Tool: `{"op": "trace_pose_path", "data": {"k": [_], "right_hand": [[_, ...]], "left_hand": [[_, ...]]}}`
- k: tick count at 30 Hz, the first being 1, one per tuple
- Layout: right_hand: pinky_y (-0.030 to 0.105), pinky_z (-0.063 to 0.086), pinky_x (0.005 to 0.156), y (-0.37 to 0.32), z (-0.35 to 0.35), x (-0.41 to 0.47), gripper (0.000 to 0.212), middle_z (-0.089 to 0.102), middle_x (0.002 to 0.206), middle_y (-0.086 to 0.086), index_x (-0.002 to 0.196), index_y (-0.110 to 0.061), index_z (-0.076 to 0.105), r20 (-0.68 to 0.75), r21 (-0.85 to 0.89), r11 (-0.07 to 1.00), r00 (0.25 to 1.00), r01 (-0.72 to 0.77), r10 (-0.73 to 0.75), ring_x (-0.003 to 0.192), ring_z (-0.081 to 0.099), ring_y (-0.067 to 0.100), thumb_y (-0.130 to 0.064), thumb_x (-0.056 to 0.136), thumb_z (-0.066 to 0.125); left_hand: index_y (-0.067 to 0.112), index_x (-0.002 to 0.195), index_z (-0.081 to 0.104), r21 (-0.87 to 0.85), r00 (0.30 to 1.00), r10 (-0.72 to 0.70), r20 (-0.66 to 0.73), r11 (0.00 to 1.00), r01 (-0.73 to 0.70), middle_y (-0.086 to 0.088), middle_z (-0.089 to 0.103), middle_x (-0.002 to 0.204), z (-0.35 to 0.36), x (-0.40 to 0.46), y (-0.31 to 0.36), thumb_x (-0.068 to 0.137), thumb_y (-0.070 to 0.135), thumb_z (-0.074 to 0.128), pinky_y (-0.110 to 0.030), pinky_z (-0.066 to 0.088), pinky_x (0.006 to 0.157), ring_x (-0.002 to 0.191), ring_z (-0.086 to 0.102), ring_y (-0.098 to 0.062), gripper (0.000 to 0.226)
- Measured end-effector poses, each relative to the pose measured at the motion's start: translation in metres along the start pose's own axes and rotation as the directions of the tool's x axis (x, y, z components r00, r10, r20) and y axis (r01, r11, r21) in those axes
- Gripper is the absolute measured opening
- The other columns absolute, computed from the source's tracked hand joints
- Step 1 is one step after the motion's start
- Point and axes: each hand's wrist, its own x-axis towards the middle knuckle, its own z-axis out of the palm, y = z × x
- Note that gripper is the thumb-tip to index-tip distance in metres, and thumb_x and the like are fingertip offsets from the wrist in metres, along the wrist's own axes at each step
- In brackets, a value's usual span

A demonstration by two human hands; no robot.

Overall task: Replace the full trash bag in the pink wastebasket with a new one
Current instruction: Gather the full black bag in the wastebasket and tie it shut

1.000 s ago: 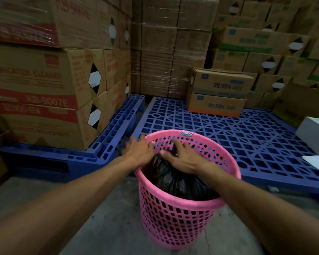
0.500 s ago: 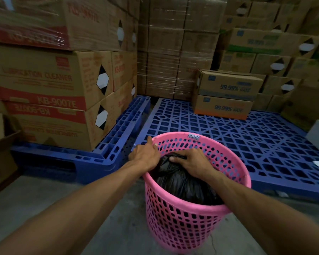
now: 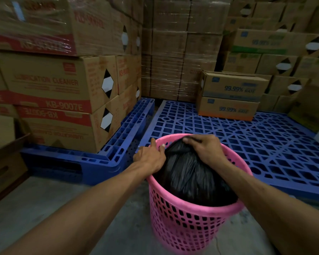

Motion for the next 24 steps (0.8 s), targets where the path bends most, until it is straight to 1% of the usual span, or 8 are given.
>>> {"op": "trace_pose_path", "data": {"k": [2, 3, 6, 9, 13, 16, 20, 24], "right_hand": [[0.017, 0.052, 0.090, -0.012, -0.019, 0.014, 0.031, 0.078, 0.106, -0.002, 0.109, -0.016, 0.079, -0.048, 0.021, 0.999, 0.998, -0.034, 0.035, 0.095, 0.067, 0.002, -0.037, 0.086, 0.076], [0.019, 0.053, 0.089, -0.018, -0.027, 0.020, 0.034, 0.077, 0.108, -0.001, 0.111, -0.015, 0.078, -0.039, 0.007, 0.999, 0.999, -0.032, 0.032, 0.096, 0.067, 0.004, -0.038, 0.086, 0.075], [0.009, 0.046, 0.075, -0.028, -0.041, 0.027, 0.038, 0.077, 0.109, -0.001, 0.113, -0.013, 0.077, 0.039, -0.080, 0.997, 0.999, 0.002, 0.001, 0.092, 0.066, 0.005, -0.040, 0.088, 0.073], [0.012, 0.049, 0.073, -0.027, -0.043, 0.027, 0.038, 0.077, 0.109, -0.001, 0.114, -0.015, 0.077, 0.082, -0.123, 0.992, 0.997, 0.011, -0.001, 0.090, 0.069, 0.009, -0.042, 0.089, 0.071], [0.034, 0.060, 0.080, -0.031, -0.044, 0.036, 0.033, 0.079, 0.101, -0.001, 0.112, -0.018, 0.078, 0.166, -0.147, 0.989, 0.986, 0.025, -0.001, 0.084, 0.070, 0.011, -0.041, 0.091, 0.069], [0.038, 0.060, 0.080, -0.050, -0.057, 0.049, 0.033, 0.079, 0.098, -0.003, 0.111, -0.020, 0.078, 0.262, -0.189, 0.982, 0.964, 0.006, 0.045, 0.084, 0.071, 0.013, -0.044, 0.093, 0.065], [0.037, 0.060, 0.068, -0.097, -0.089, 0.070, 0.037, 0.077, 0.085, -0.007, 0.111, -0.023, 0.077, 0.293, -0.224, 0.974, 0.950, -0.046, 0.112, 0.068, 0.065, 0.006, -0.051, 0.093, 0.061], [0.031, 0.059, 0.066, -0.163, -0.140, 0.097, 0.039, 0.079, 0.094, -0.005, 0.117, -0.022, 0.076, 0.306, -0.235, 0.971, 0.944, -0.050, 0.123, 0.065, 0.063, 0.003, -0.049, 0.092, 0.063]], "left_hand": [[0.028, 0.158, 0.012, -0.017, 1.000, -0.006, 0.004, 1.000, 0.006, -0.030, 0.042, 0.148, -0.001, 0.000, 0.001, 0.096, 0.065, 0.008, -0.056, 0.037, 0.105, 0.133, 0.042, -0.047, 0.072], [0.029, 0.158, 0.012, -0.027, 1.000, -0.007, 0.007, 1.000, 0.007, -0.029, 0.041, 0.149, -0.001, 0.000, 0.001, 0.094, 0.068, 0.005, -0.056, 0.035, 0.106, 0.134, 0.042, -0.046, 0.075], [0.030, 0.158, 0.012, -0.024, 1.000, -0.001, 0.005, 1.000, 0.001, -0.026, 0.035, 0.153, -0.003, 0.002, 0.001, 0.089, 0.074, -0.002, -0.056, 0.031, 0.109, 0.136, 0.039, -0.046, 0.082], [0.025, 0.156, 0.019, -0.021, 1.000, 0.025, -0.008, 0.999, -0.026, -0.027, 0.031, 0.154, -0.003, 0.002, -0.002, 0.092, 0.071, 0.001, -0.057, 0.028, 0.112, 0.139, 0.033, -0.046, 0.081], [0.016, 0.154, 0.026, 0.057, 0.997, 0.073, -0.017, 0.996, -0.072, -0.025, 0.038, 0.150, -0.019, 0.006, -0.003, 0.098, 0.064, 0.009, -0.052, 0.031, 0.111, 0.136, 0.036, -0.042, 0.076], [0.010, 0.153, 0.028, 0.095, 0.996, 0.036, 0.080, 0.995, -0.044, -0.024, 0.037, 0.150, -0.057, 0.005, 0.009, 0.100, 0.059, 0.015, -0.050, 0.031, 0.110, 0.135, 0.037, -0.041, 0.073], [0.006, 0.144, 0.038, 0.135, 0.986, 0.047, 0.158, 0.988, -0.069, -0.022, 0.046, 0.143, -0.137, 0.000, 0.034, 0.102, 0.055, 0.023, -0.048, 0.036, 0.107, 0.129, 0.043, -0.039, 0.066], [0.005, 0.142, 0.039, 0.173, 0.976, 0.069, 0.208, 0.979, -0.106, -0.022, 0.048, 0.139, -0.229, -0.015, 0.064, 0.102, 0.053, 0.026, -0.045, 0.037, 0.107, 0.126, 0.046, -0.037, 0.065]]}}
